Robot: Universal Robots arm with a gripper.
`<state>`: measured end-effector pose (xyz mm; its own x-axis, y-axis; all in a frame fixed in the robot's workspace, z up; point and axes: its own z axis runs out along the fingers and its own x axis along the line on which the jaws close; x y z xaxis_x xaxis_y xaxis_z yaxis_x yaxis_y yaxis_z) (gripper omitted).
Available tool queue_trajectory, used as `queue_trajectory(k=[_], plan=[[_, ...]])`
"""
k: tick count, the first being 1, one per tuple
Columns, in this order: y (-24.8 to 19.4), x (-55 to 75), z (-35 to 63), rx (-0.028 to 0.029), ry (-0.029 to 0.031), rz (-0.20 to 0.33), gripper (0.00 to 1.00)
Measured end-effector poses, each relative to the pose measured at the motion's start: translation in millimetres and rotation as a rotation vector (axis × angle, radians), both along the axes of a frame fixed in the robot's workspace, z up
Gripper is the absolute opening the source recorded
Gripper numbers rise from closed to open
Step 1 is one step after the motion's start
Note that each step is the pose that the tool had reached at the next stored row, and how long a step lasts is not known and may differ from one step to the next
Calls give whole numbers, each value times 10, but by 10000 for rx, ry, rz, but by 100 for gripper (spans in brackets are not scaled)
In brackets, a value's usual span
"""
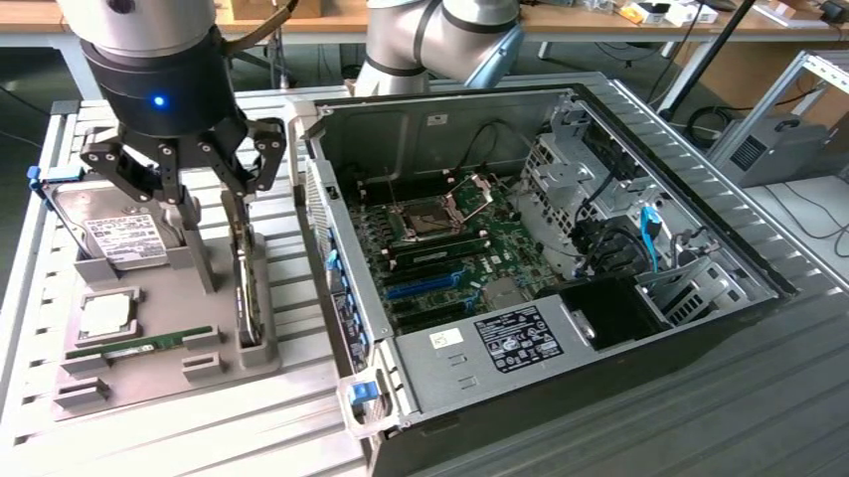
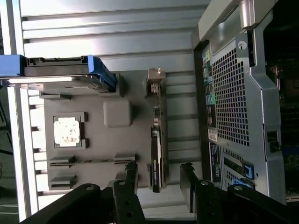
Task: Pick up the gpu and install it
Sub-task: 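Pick up the gpu and move the gpu toward the slot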
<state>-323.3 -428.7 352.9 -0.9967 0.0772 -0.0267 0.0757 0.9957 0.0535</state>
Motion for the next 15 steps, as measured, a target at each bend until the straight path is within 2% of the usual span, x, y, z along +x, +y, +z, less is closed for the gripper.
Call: queue_trajectory(k=[10,15], plan=[[0,0,-206,0,0,0,50],[0,0,-229,-2,3,0,50]])
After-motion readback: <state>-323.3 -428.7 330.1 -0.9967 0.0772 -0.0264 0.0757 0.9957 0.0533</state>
